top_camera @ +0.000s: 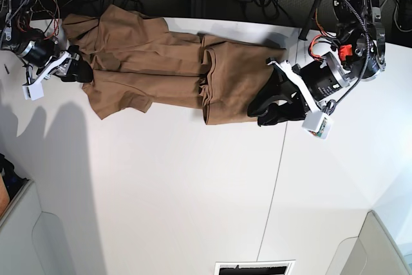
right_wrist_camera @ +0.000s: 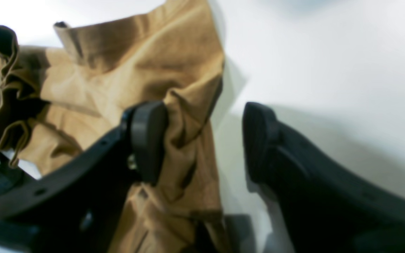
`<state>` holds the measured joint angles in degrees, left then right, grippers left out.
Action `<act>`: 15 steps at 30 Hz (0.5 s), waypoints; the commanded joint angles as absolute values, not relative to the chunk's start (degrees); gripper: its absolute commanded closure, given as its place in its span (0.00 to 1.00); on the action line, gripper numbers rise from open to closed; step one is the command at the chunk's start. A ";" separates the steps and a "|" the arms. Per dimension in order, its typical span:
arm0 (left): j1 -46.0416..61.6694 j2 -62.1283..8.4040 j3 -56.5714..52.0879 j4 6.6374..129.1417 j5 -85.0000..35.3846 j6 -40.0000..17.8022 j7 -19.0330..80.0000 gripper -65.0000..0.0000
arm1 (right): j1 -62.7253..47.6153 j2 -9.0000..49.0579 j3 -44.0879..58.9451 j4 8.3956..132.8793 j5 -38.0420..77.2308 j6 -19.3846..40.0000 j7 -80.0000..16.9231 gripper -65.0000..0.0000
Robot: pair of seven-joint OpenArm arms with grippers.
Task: Layout the t-shirt on the table in an organized manner, then fold the t-shirt properly
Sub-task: 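Fold the strip end with the left gripper toward the right gripper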
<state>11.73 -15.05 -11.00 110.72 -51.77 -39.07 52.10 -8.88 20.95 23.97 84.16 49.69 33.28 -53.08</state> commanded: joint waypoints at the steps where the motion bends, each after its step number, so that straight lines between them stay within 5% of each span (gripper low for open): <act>1: 11.33 -15.97 -11.53 111.53 -51.46 -40.00 51.07 0.63 | -8.78 21.69 24.01 84.64 49.82 33.28 -54.52 0.46; 15: 11.64 -18.85 -11.16 95.68 -48.64 -40.00 50.85 0.63 | -8.78 19.18 17.39 84.77 51.44 34.28 -56.82 0.49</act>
<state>12.08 -18.24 -10.94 94.91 -47.40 -39.11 52.05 -8.73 18.85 17.43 84.44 52.95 34.61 -54.94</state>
